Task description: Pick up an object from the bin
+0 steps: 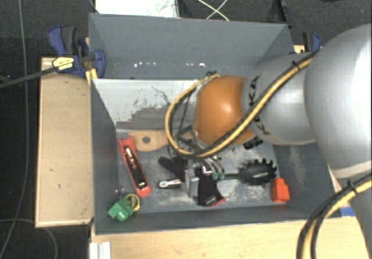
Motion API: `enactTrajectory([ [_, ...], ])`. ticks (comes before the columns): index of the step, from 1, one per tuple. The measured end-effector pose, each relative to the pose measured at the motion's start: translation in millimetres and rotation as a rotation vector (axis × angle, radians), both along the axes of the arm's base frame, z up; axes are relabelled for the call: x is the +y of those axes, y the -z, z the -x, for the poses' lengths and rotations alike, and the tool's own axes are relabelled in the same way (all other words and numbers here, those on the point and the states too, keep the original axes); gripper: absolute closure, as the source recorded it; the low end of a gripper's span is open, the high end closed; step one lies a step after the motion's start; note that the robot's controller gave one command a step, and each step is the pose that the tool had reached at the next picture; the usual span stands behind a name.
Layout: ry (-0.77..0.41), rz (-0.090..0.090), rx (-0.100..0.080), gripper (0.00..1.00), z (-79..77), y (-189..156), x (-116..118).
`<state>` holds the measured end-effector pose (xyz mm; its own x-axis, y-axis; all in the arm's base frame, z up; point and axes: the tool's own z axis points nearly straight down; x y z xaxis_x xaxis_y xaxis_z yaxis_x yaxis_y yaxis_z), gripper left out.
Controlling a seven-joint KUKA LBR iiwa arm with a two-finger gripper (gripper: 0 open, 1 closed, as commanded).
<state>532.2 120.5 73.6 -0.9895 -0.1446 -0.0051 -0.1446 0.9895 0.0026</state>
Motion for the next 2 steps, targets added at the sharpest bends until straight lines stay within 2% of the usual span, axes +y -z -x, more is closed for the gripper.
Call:
enactTrajectory([
  [1, 0.25, -0.005, -0.001, 0.0, 5.4, 7, -9],
  [2, 0.089, 0.0, 0.008, 0.0, 32.3, 3, -36],
])
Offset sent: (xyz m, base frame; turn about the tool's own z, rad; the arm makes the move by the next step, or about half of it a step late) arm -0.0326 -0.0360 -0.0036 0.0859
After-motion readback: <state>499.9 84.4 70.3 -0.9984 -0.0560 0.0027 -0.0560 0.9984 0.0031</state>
